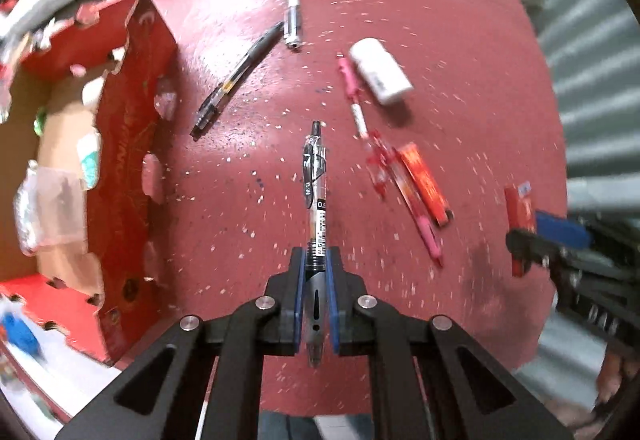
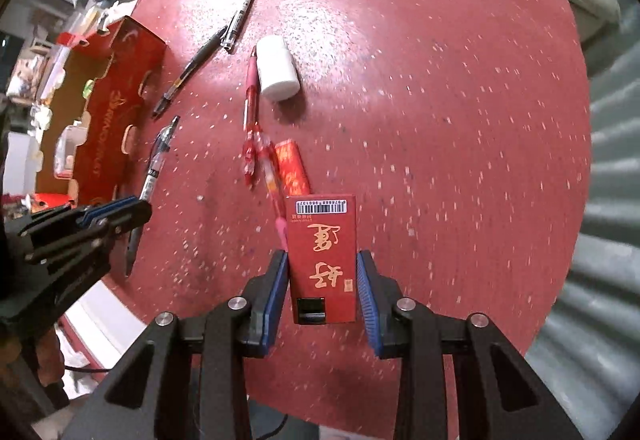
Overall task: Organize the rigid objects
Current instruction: 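Grasp a black gel pen with the left gripper while the right gripper grasps the red pack, then carry the black pen and red pack over the cardboard box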
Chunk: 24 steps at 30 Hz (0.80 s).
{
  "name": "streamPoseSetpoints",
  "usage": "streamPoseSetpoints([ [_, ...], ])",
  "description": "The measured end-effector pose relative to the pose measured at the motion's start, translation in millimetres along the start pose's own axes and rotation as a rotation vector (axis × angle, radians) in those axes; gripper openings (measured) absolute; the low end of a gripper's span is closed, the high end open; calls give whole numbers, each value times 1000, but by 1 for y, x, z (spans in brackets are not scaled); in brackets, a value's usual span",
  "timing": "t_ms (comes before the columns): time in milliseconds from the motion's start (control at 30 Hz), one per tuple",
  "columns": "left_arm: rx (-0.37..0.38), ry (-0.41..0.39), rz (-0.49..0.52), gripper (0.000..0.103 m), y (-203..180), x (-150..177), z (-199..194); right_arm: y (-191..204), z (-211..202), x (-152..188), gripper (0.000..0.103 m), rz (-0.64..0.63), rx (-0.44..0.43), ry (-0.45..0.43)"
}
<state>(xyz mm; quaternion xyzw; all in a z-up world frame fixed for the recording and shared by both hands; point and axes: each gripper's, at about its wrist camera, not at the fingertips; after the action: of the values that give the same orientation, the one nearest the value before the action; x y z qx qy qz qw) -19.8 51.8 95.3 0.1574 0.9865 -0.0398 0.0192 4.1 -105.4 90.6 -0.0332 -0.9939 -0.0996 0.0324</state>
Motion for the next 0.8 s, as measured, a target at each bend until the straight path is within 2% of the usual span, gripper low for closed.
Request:
streamPoseSetpoints([
  [167, -18, -21, 69, 11, -10, 23, -31, -10, -14, 4, 35, 25, -18, -15],
  [333, -43, -53, 62, 11, 6, 25, -48, -4, -29, 10, 36, 17, -35, -42],
  [533, -69, -115, 39, 11, 35, 38, -73, 29, -40, 14, 35, -7, -50, -73],
  [800, -81, -152, -38, 11, 111, 58, -83, 102, -41, 17, 36, -51, -54, -107],
])
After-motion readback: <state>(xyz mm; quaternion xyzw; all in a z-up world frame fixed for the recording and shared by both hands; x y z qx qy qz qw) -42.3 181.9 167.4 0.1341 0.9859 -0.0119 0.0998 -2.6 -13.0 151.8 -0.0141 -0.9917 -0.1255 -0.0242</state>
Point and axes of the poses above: each gripper's, at about its wrist camera, not at the fingertips, and z roughly the way its jaws point, y to its left, x to its underside, and after that the axes turned 12 degrees about z, right-handed
